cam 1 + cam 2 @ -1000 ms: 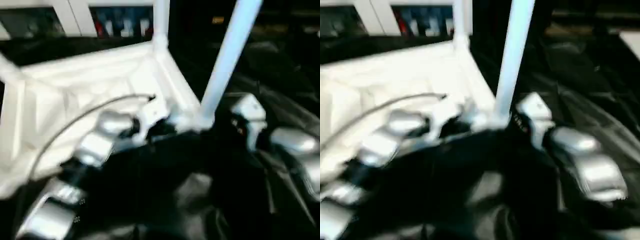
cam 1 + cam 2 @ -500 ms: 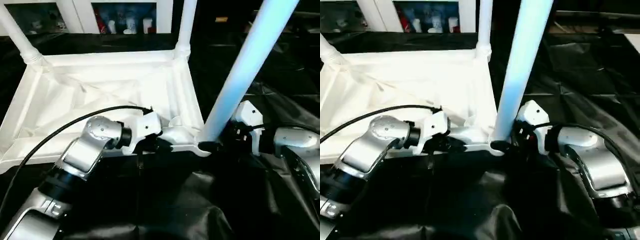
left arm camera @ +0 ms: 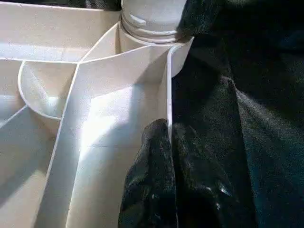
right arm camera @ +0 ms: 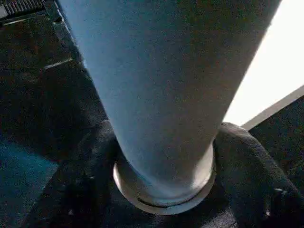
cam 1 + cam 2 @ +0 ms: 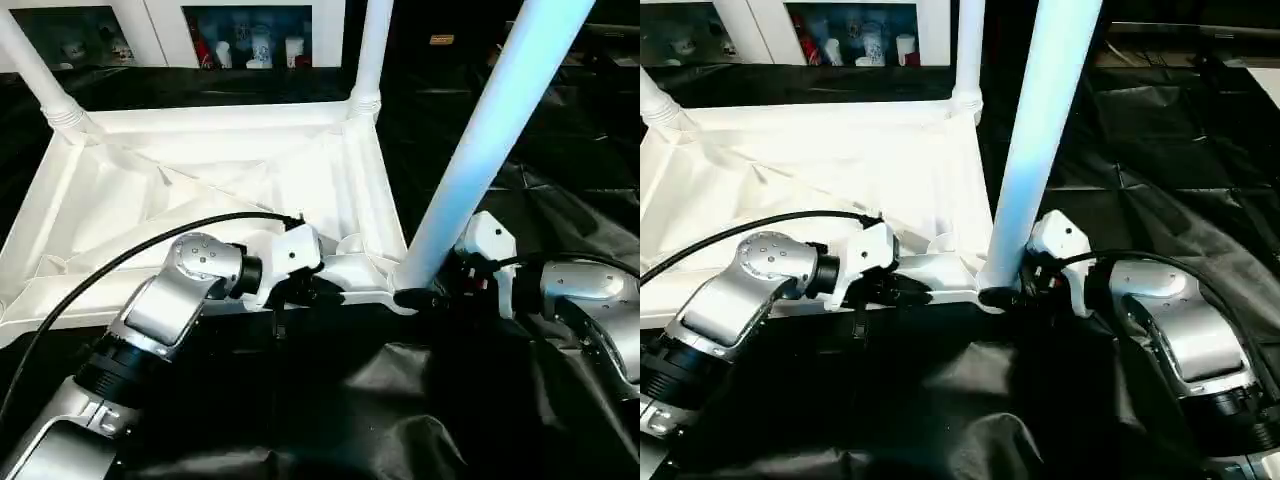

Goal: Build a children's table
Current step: Rotate leg to tighten

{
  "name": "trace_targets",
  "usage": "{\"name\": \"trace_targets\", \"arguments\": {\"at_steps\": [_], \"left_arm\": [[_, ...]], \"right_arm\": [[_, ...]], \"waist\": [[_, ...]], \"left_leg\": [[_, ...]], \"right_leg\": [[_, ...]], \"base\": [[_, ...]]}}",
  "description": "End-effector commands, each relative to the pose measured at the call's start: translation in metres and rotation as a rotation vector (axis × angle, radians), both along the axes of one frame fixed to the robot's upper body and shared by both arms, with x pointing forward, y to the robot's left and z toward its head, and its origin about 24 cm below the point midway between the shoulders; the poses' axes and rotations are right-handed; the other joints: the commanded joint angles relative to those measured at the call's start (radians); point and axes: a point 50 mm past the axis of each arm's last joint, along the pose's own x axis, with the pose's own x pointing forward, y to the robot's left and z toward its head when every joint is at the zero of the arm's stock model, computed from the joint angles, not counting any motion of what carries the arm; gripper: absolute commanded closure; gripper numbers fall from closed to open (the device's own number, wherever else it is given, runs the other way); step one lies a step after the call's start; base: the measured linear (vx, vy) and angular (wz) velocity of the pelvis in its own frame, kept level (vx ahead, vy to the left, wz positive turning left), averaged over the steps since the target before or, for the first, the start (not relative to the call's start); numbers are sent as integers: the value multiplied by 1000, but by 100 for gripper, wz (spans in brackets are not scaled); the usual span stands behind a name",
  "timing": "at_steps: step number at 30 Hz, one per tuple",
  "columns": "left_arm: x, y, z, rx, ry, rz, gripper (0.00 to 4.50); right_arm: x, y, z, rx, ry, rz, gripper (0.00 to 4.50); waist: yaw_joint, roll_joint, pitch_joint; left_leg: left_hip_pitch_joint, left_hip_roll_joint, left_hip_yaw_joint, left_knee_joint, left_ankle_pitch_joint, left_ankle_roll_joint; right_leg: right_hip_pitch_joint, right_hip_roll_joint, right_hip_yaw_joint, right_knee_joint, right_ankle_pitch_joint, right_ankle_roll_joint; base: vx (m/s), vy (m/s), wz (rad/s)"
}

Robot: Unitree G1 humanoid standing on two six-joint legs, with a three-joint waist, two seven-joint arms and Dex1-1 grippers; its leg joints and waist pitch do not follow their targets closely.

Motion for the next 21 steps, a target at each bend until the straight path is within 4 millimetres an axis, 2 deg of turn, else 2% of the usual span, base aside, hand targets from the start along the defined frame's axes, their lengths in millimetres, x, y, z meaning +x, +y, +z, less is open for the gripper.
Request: {"name": "trace_targets", "arguments": {"at_steps": [1, 5, 8, 10, 11, 12, 13, 14, 15, 16, 18, 20, 21], "left_arm": [[-6, -4, -7, 16, 37, -33, 450], [-5, -4, -7, 13, 37, -19, 450], [3, -5, -8, 6, 18, 83, 450], [13, -10, -10, -8, 4, 198, 450], [13, -10, -10, -8, 4, 198, 450], [20, -15, -12, -17, 1, 284, 450], [20, -15, -12, -17, 1, 284, 450], [24, -20, -14, -11, -5, 324, 450], [24, -20, -14, -11, -5, 324, 450], [25, -29, -14, -21, -8, 308, 450], [25, -33, -12, -32, -12, 280, 450], [24, -34, -10, -34, -16, 250, 450], [23, -34, -10, -34, -16, 245, 450]], "right_arm": [[-1, -2, -9, -1, 27, -34, 173], [-1, -1, -12, 6, 34, -50, 186], [1, 0, -20, 11, 43, -148, 191], [6, 3, -28, 40, 52, -286, 191], [6, 3, -28, 40, 52, -286, 191], [7, 9, -33, 63, 66, -359, 192], [7, 9, -33, 63, 66, -359, 192], [9, 18, -38, 86, 80, -419, 192], [9, 18, -38, 86, 80, -419, 192], [9, 32, -39, 113, 86, -441, 192], [9, 38, -37, 119, 68, -437, 192], [9, 38, -34, 137, 51, -419, 192], [9, 38, -33, 149, 54, -420, 158]], "waist": [[1, -17, -93], [0, -17, -92], [-1, -20, -89], [-3, -21, -85], [-3, -20, -85], [-4, -21, -84], [-2, -21, -83], [-4, -20, -81], [-5, -19, -78], [-4, -15, -76], [-6, -15, -75], [-6, -12, -78], [-6, -14, -78]], "left_leg": [[13, 46, -19, -45, -72, 143], [13, 46, -19, -46, -77, 138], [12, 45, -19, -47, -88, 128], [16, 43, -19, -49, -131, 101], [18, 43, -19, -50, -141, 92], [17, 43, -21, -52, -160, 74], [18, 41, -21, -52, -164, 67], [20, 43, -25, -56, -187, 56], [21, 42, -24, -57, -200, 53], [28, 42, -28, -62, -242, 34], [24, 42, -35, -70, -260, 20], [26, 44, -34, -72, -256, 22], [26, 44, -34, -73, -256, 25]], "right_leg": [[80, -61, 54, -56, -161, -261], [79, -61, 54, -57, -174, -256], [77, -61, 54, -62, -201, -247], [71, -59, 52, -74, -289, -223], [69, -59, 51, -77, -313, -216], [69, -59, 50, -80, -350, -201], [68, -59, 50, -84, -365, -192], [67, -61, 48, -88, -404, -180], [62, -60, 49, -92, -423, -172], [59, -63, 47, -101, -479, -151], [70, -67, 43, -103, -507, -126], [68, -68, 45, -105, -476, -122], [68, -67, 46, -104, -464, -124]], "base": [[0, 0, 0], [0, 0, 0], [0, 0, 0], [0, 0, 0], [0, 0, 0], [0, 0, 0], [0, 0, 0], [0, 0, 0], [0, 0, 0], [0, 0, 0], [0, 0, 0], [0, 0, 0], [0, 0, 0]]}}
